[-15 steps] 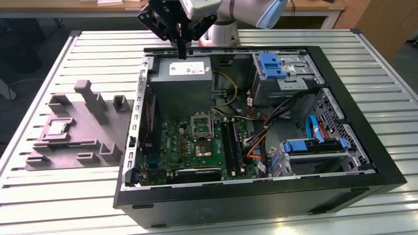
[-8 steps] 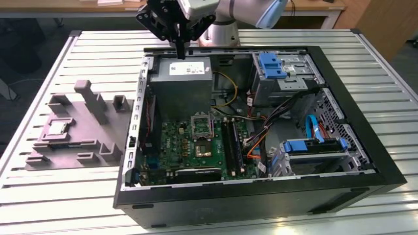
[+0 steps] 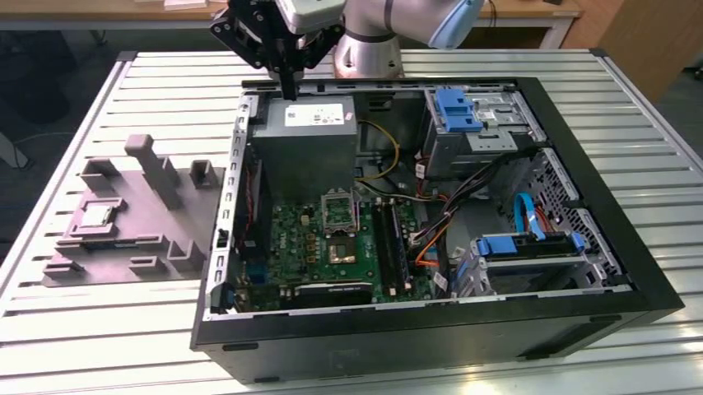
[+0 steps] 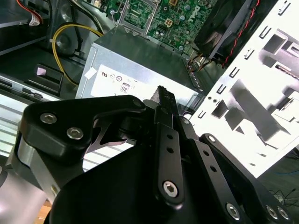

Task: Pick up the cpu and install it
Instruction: 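Reach for the cpu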

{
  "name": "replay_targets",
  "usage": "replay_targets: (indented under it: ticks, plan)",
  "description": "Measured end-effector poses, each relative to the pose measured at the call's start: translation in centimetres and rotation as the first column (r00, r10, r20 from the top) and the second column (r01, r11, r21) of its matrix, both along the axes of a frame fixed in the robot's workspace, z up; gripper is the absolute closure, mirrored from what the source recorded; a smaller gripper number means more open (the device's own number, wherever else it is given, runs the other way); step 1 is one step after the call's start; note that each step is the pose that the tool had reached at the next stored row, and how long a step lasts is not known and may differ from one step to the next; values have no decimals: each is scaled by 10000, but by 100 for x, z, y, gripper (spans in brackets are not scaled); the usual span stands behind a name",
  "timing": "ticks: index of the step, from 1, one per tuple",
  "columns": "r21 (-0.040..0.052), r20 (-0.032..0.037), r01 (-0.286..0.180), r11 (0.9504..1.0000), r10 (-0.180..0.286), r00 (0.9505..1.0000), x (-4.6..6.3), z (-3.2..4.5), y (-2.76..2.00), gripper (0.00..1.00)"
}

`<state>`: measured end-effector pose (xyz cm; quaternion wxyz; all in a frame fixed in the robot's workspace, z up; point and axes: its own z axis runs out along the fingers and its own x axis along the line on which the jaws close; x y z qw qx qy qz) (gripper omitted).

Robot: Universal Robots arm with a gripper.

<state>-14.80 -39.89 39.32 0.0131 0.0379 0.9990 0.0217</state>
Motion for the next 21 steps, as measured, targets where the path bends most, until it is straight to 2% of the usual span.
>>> replay_targets:
  ticks: [13, 15, 19, 21]
  plan:
    - [0, 0, 0, 10000, 0, 10000, -26, 0, 0, 89]
    - [0, 0, 0, 10000, 0, 10000, -117, -12, 0, 89]
    - [0, 0, -1, 10000, 1, 10000, -123, -12, 0, 89]
    - [-1, -1, -1, 10000, 1, 10000, -173, -18, 0, 89]
